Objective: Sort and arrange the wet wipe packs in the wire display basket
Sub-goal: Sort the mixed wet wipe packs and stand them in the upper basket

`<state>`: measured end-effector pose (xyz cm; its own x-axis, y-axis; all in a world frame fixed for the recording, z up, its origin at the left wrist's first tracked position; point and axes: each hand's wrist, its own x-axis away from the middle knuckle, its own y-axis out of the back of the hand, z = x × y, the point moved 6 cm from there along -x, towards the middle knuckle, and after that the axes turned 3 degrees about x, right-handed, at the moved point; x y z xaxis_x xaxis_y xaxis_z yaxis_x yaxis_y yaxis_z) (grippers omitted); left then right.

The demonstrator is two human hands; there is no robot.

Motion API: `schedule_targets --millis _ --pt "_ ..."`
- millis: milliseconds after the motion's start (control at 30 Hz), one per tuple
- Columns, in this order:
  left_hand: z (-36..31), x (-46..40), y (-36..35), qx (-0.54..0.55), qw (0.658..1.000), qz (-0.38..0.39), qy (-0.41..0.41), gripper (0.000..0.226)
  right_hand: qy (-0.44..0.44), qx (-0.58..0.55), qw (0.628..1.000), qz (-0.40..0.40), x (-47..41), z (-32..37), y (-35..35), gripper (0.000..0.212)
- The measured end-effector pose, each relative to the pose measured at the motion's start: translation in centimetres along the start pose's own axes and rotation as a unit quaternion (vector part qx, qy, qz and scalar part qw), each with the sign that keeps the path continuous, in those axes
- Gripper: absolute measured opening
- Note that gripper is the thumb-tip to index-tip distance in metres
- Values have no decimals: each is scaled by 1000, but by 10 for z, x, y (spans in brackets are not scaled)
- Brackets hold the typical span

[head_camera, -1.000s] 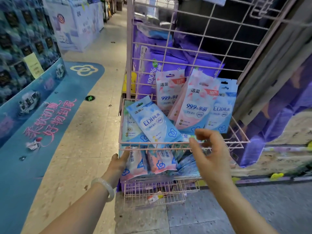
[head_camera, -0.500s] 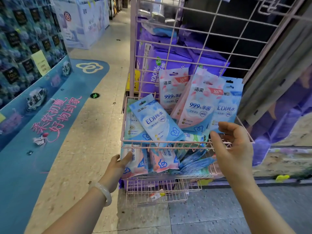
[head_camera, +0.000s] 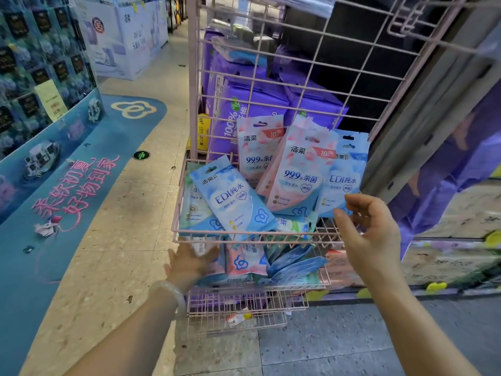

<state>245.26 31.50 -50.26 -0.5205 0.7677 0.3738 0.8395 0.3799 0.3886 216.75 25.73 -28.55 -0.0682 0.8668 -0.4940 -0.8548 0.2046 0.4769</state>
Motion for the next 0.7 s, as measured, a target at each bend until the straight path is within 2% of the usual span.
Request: schedule_targets --millis 33,67,133,233,300,367,400,500,567,633,700 --pt "4 -2 -1 -12 999 17 26 94 -1 7 1000 2 -1 -1 2 25" --pt "8 -4 -4 42 997 45 43 99 -2 11 1000 5 -3 -2 3 24" --pt "10 1 -6 174 982 71 22 89 -6 10 1000 8 -6 -3 1 24" --pt "20 10 1 198 978 60 27 97 -23 -6 999 23 -8 -3 -10 22" --pt "20 15 6 159 983 83 29 75 -23 -10 999 44 -8 2 -21 20" --pt "20 16 5 166 979 115 24 51 -13 -7 998 63 -7 10 -29 20" --pt "22 15 5 180 977 111 34 55 -9 -6 998 68 -8 14 -30 20" --pt "24 18 7 210 972 78 67 88 7 8 998 67 -11 21 -31 20" --pt "21 23 6 219 970 79 74 103 -4 11 998 66 -15 19 -28 21" --pt "14 30 14 210 974 57 66 102 -29 2 998 61 -19 12 -25 24" --pt "8 34 35 190 980 -36 47 93 -46 -7 998 49 -23 6 -22 33"
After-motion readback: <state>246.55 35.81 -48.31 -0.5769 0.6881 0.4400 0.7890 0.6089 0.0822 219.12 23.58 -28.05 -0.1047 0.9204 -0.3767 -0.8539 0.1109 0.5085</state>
